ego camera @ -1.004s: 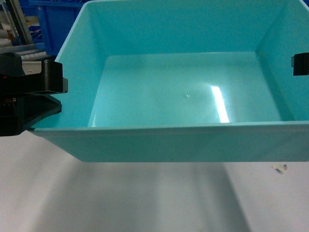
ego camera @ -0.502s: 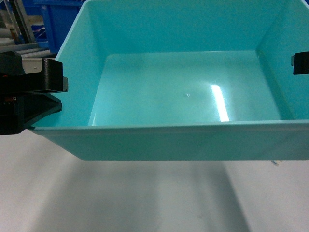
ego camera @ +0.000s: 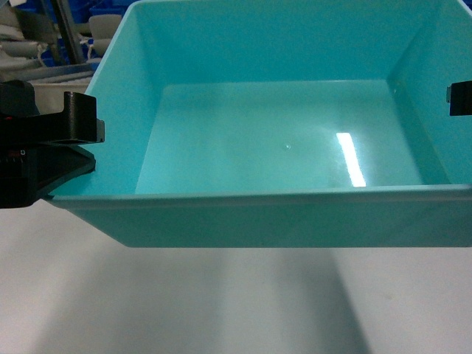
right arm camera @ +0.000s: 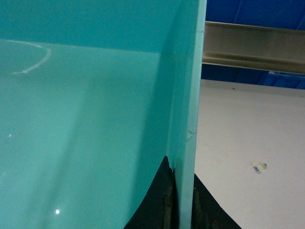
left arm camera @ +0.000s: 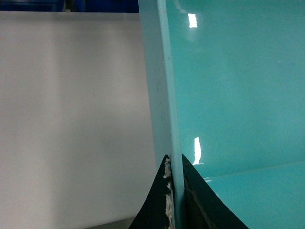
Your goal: Organize blue bins on left shelf correctly
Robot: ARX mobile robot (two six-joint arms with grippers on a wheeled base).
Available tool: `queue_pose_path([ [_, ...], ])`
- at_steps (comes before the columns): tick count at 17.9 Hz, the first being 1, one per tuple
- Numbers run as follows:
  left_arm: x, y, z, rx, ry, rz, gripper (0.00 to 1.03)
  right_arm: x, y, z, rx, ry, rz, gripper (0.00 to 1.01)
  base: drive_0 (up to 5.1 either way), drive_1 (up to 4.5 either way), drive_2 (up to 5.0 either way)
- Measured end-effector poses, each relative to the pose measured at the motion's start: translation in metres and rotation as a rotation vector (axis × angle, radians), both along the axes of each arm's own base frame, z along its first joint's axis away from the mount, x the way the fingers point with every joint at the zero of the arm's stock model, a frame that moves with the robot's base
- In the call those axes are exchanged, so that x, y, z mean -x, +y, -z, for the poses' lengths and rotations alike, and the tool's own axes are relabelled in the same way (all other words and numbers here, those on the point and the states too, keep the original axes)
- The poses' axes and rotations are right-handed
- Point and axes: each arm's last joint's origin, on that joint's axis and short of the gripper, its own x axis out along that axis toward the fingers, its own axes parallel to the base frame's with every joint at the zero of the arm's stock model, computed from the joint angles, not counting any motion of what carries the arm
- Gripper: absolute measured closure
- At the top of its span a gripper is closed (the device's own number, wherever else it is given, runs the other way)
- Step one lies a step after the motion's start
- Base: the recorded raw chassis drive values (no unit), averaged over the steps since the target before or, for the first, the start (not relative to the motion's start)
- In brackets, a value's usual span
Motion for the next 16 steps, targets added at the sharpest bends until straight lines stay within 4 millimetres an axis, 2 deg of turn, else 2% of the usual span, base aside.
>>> queue_pose_path([
  [16, 0.0, 0.0001, 0.0002, 0.0, 0.001, 0.0, 1.01, 0.0, 0.0, 0.0002, 0.0, 0.0, 0.0, 0.99, -5.0, 2.47, 2.5],
])
